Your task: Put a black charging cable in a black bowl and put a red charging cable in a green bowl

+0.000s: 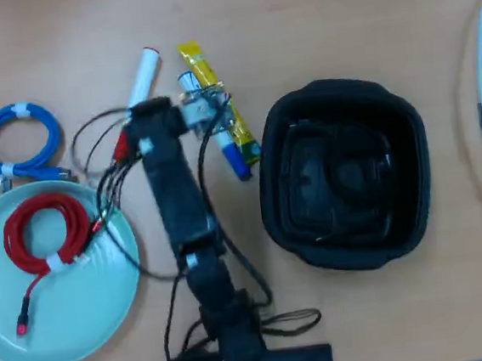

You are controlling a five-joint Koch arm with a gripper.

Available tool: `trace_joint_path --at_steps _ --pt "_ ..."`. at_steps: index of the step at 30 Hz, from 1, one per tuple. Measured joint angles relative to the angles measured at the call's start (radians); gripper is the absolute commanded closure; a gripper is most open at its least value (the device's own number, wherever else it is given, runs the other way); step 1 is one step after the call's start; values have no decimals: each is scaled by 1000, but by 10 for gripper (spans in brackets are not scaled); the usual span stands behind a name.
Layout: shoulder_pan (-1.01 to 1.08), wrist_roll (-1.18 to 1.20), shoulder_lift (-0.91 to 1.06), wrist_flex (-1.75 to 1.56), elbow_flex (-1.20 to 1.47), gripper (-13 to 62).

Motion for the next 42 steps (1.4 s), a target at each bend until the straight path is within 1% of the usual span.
trace_joint_path --at_steps 4,7,9,13,20,24,27,34,39,42 --pt "94 -110 -31 -31 129 185" --pt "129 -166 -25 -160 359 185" --pt "158 -184 15 -264 520 186" --pt "167 -183 219 -480 805 186" --pt "201 -184 704 -767 1261 185" --pt "218 -164 867 -959 1529 186" --pt "242 -124 896 -1134 1700 186" --pt "249 -126 908 -1502 2022 186" --pt "253 -137 925 -1772 2210 186" --pt "258 -137 927 -1852 2275 186"
